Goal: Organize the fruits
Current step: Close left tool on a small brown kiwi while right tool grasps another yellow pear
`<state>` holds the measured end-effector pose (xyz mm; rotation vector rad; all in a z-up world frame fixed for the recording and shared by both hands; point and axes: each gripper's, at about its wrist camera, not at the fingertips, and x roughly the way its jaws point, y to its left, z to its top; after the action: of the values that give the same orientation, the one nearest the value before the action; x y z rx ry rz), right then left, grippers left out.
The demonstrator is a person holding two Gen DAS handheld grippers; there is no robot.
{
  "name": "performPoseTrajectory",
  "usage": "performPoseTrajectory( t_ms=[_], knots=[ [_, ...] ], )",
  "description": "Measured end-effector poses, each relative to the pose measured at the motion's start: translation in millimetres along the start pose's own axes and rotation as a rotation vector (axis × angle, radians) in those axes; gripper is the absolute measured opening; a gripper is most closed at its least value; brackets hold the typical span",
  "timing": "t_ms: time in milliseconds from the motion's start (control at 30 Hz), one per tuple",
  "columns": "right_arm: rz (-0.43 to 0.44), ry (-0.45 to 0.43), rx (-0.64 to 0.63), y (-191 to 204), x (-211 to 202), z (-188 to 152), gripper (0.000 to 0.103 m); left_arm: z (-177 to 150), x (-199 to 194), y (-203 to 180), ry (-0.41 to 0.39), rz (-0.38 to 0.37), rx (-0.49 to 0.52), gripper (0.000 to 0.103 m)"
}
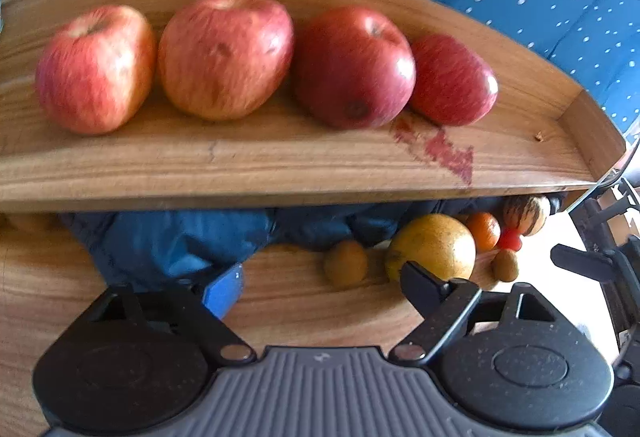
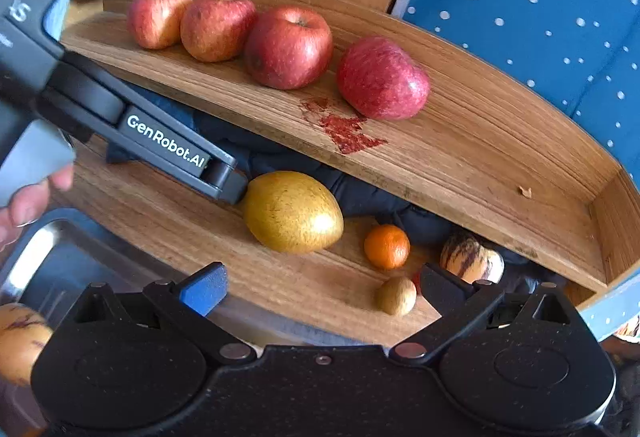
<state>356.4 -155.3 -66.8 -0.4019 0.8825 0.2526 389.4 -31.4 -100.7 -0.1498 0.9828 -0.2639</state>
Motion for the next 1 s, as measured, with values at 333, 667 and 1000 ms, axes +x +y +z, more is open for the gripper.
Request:
performPoseTrajectory(
  t_ms=[333,667,1000],
  knots=[
    [0.042,-0.007,-0.055,9.5,27.2,17.4,0.092,2.2,3.6,7.7,0.015,-0.011,0.000,0.066],
    [0.049,-0.003,-0.060,9.1,45.1,24.0,0.077,6.8,11.5,2.7,0.028,-0.025,0.018,0.063],
    [0.074,-0.018,-0.057,11.4,43.2,25.9,0.062,13.7,20.7,-10.6,0.050,-0.030,0.050,0.040]
  ],
)
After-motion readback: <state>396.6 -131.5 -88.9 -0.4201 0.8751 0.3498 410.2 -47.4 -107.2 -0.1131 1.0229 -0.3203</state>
